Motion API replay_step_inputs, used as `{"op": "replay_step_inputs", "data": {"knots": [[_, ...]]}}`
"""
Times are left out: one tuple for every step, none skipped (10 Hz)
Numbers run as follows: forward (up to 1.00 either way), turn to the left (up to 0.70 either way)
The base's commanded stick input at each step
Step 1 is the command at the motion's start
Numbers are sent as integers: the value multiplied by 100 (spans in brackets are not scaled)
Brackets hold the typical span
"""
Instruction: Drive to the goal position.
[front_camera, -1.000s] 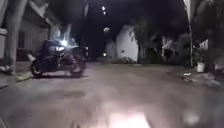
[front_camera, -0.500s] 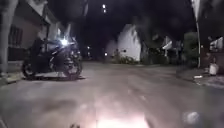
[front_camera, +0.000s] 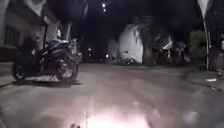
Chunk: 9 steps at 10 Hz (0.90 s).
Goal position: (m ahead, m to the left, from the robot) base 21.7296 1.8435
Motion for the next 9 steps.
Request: {"op": "replay_step_inputs", "data": {"knots": [[100, 0], [100, 0], [100, 0], [100, 0], [100, 0], [100, 0], [100, 0], [100, 0], [100, 0]]}}
